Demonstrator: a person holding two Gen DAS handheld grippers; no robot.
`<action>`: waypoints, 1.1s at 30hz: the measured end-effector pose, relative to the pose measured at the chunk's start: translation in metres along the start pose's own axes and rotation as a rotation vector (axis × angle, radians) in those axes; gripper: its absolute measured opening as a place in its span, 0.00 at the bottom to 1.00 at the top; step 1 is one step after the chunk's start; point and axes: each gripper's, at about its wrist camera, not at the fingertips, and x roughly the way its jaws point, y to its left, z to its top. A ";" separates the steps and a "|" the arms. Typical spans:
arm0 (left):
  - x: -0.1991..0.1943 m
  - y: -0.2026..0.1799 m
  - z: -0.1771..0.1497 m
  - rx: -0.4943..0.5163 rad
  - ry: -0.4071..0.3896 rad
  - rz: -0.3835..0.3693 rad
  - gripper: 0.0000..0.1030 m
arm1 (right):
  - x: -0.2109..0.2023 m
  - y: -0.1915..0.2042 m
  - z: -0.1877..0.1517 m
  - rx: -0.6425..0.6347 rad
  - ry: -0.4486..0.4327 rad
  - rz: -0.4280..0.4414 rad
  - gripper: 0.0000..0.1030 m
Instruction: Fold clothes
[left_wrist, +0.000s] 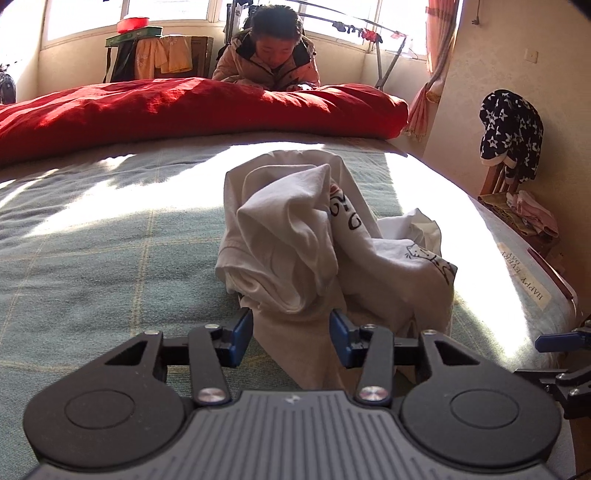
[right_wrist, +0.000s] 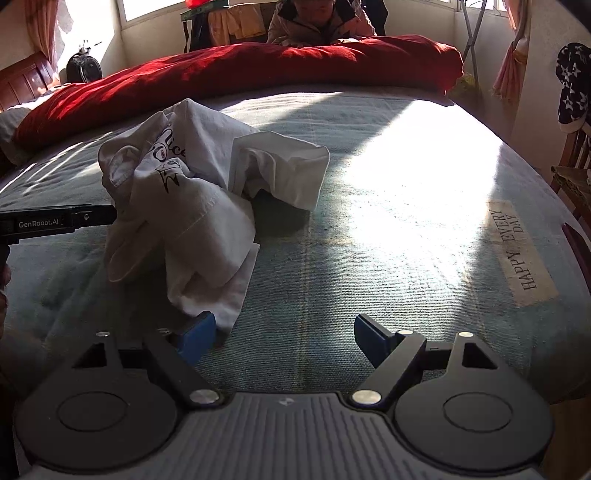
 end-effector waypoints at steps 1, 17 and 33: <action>-0.001 0.001 0.001 -0.009 0.001 -0.014 0.43 | 0.001 0.000 0.000 0.000 0.002 0.000 0.83; -0.001 0.009 0.004 -0.086 0.015 -0.101 0.25 | -0.001 0.004 0.001 -0.016 -0.004 0.003 0.83; 0.005 -0.033 -0.008 0.271 -0.073 0.146 0.21 | 0.005 0.004 0.002 -0.016 0.013 -0.004 0.83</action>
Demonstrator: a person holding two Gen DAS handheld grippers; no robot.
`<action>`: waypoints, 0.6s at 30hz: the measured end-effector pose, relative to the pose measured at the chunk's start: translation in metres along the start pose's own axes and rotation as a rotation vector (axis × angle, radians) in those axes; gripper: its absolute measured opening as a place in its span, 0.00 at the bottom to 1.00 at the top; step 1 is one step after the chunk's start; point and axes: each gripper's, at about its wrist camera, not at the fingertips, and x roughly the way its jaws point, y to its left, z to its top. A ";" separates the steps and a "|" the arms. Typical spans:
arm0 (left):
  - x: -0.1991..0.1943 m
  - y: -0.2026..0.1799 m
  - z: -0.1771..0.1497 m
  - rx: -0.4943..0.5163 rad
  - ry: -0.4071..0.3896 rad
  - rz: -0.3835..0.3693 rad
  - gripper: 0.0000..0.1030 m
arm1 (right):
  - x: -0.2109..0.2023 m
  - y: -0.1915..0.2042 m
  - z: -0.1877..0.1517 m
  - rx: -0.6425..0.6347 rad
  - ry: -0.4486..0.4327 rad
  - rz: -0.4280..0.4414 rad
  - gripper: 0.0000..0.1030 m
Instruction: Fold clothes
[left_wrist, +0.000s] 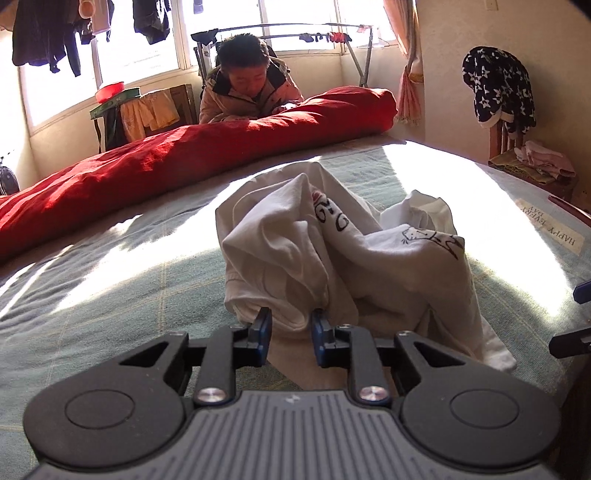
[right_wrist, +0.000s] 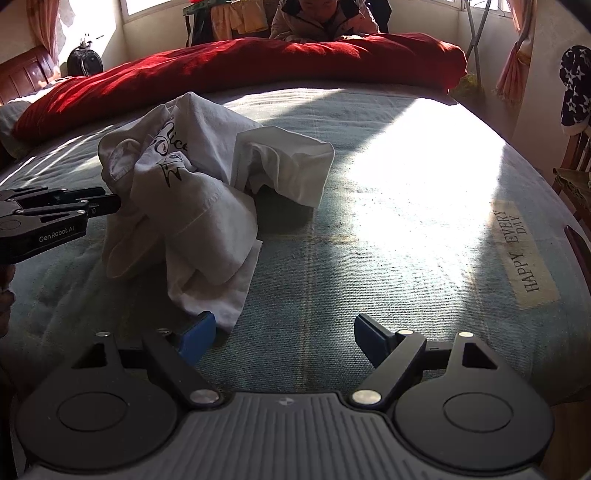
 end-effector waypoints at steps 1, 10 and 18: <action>0.001 -0.001 0.000 0.007 -0.001 -0.004 0.21 | 0.000 0.000 0.000 -0.001 0.001 -0.001 0.83; 0.024 0.015 0.013 0.011 -0.009 0.136 0.19 | 0.004 0.008 0.005 -0.039 -0.002 -0.014 0.83; 0.053 0.082 0.019 -0.133 0.047 0.254 0.19 | 0.003 0.013 0.026 -0.081 -0.033 -0.020 0.83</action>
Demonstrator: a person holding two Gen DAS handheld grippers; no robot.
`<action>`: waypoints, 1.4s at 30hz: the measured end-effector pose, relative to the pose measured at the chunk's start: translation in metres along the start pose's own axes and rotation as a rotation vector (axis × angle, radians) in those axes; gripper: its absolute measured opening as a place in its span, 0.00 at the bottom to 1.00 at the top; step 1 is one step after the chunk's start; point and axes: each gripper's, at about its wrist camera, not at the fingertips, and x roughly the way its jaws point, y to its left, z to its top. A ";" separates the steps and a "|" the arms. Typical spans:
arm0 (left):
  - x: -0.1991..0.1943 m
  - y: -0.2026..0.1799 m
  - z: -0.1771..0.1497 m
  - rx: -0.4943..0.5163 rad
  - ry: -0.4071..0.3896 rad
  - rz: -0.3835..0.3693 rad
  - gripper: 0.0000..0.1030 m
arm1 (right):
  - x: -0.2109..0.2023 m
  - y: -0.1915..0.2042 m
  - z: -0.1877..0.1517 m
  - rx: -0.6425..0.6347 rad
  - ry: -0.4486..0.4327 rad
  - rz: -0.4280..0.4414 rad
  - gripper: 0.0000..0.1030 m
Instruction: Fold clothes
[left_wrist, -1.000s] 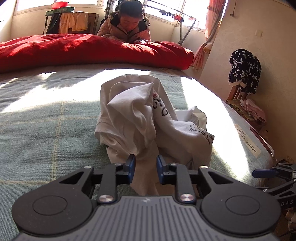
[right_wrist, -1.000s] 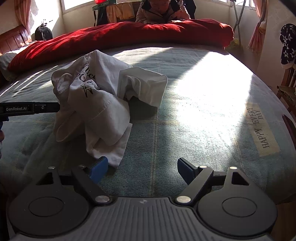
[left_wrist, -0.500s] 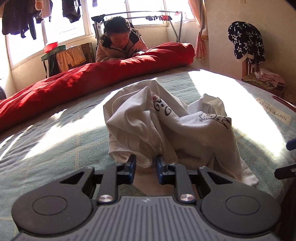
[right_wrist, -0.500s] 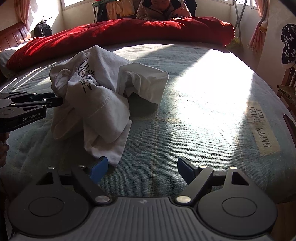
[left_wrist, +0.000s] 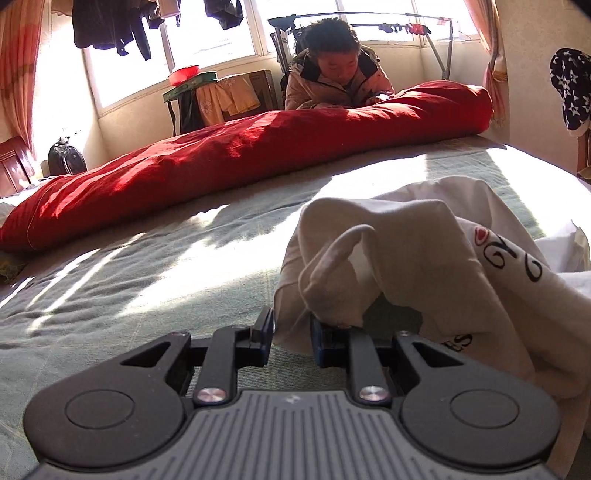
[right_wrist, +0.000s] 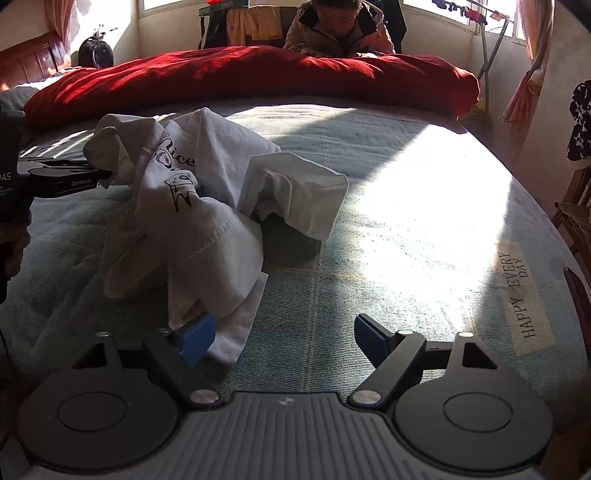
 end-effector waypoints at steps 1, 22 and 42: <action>0.002 0.005 -0.001 -0.015 0.008 -0.003 0.20 | 0.000 0.000 0.004 -0.002 -0.002 0.005 0.83; -0.054 0.043 -0.043 -0.133 0.070 -0.210 0.29 | 0.062 -0.015 0.134 0.006 0.021 0.159 0.84; -0.052 0.019 -0.038 -0.084 0.093 -0.259 0.34 | 0.137 -0.028 0.169 0.021 0.102 -0.186 0.84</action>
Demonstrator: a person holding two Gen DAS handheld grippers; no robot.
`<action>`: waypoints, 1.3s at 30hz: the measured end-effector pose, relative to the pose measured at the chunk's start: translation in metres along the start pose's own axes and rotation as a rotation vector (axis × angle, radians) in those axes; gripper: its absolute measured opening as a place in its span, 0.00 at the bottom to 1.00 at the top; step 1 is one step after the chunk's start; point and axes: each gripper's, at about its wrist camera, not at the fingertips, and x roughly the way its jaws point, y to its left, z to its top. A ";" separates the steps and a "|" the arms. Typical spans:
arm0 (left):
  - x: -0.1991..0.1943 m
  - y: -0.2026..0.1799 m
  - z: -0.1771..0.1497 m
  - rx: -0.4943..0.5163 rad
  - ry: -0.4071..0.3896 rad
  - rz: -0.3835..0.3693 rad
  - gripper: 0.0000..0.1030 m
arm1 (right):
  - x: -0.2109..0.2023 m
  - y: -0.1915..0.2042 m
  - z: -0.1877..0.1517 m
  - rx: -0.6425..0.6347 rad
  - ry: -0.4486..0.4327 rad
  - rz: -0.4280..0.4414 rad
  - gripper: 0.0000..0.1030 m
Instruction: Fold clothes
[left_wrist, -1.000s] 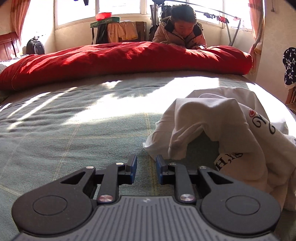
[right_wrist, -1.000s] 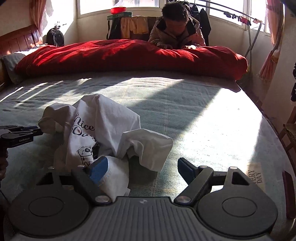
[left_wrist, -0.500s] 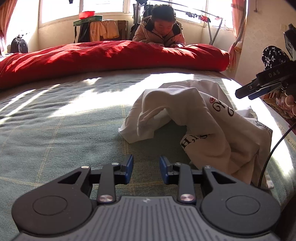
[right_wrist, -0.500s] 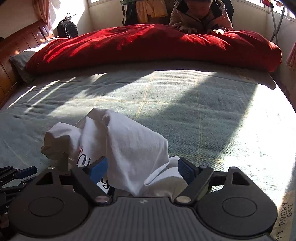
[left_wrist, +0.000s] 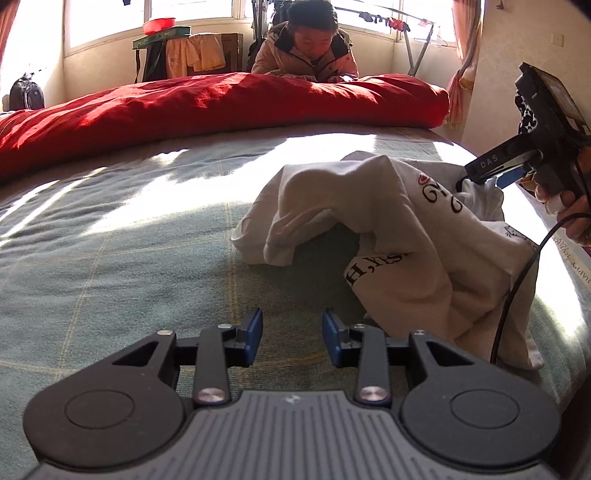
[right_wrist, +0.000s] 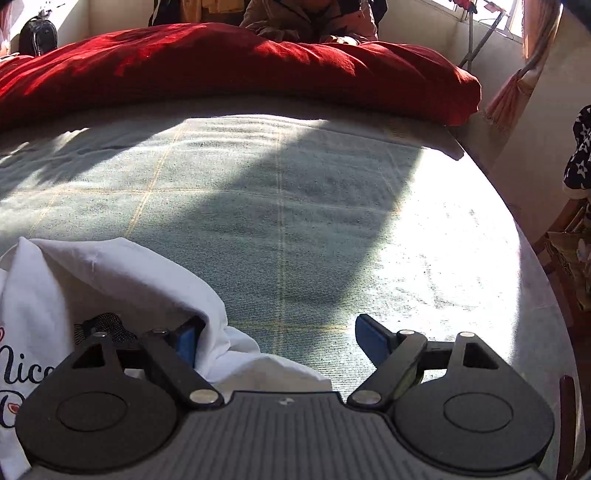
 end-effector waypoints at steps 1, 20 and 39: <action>-0.001 -0.002 0.001 0.004 -0.005 -0.005 0.34 | -0.001 -0.006 0.001 0.010 -0.006 -0.020 0.84; -0.035 -0.027 0.005 0.039 -0.043 -0.008 0.39 | -0.010 -0.087 -0.021 0.083 0.030 -0.175 0.84; -0.030 -0.064 0.017 -0.047 -0.046 -0.198 0.46 | -0.105 -0.093 -0.083 0.061 -0.093 0.004 0.84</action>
